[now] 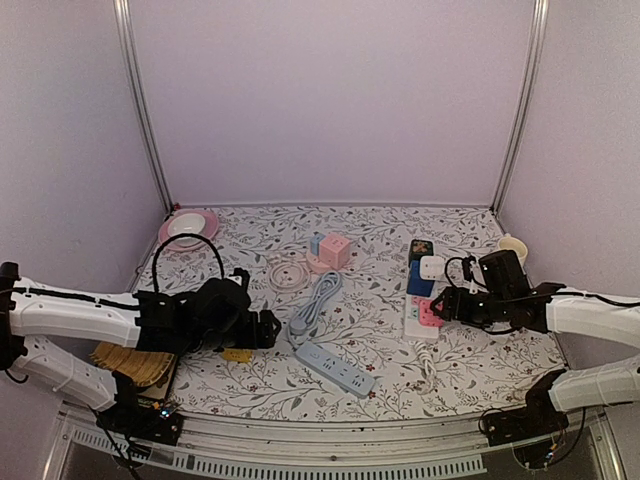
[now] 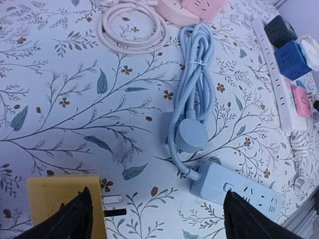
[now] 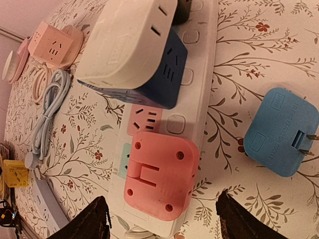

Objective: Pull the plug off the socket

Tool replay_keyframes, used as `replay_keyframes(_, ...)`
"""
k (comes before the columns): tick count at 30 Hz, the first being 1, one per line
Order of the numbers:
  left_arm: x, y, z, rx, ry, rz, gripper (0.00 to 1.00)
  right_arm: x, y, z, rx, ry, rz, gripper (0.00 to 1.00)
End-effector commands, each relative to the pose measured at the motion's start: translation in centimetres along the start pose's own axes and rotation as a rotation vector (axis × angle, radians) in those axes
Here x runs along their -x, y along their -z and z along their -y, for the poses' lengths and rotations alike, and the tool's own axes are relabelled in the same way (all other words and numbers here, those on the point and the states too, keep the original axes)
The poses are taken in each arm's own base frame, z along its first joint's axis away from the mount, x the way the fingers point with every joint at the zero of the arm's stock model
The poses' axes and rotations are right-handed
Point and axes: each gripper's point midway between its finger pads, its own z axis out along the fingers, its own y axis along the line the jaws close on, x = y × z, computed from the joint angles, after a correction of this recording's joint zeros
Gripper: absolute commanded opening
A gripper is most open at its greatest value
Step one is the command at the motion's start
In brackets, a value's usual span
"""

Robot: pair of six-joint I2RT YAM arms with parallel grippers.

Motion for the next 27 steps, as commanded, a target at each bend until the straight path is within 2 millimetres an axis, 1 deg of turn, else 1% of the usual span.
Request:
replay_keyframes(1, 0.4, 0.4, 0.6, -0.034, -0.001, 0.005, 0.91, 0.2, -0.6, 0.2, 0.027, -0.018, -0.004, 0.75)
replay_keyframes(5, 0.5, 0.6, 1.7, -0.068, -0.014, 0.004, 0.91, 0.1, -1.3, 0.5, 0.069, -0.057, -0.016, 0.73)
replay_keyframes(10, 0.6, 0.9, 3.1, -0.098, -0.032, 0.000, 0.91, -0.4, -2.5, 0.3, 0.106, -0.076, -0.049, 0.70)
replay_keyframes(17, 1.0, 1.1, 4.3, -0.121, -0.046, 0.003, 0.91, -0.6, -3.1, -0.3, 0.139, -0.088, -0.068, 0.61)
replay_keyframes(22, 1.0, 1.0, 5.0, -0.128, -0.054, 0.000, 0.91, -0.1, -2.7, -1.1, 0.172, -0.092, -0.063, 0.55)
replay_keyframes(27, 0.9, 0.7, 5.4, -0.128, -0.061, -0.005, 0.91, 0.8, -1.2, -1.6, 0.185, -0.085, -0.020, 0.54)
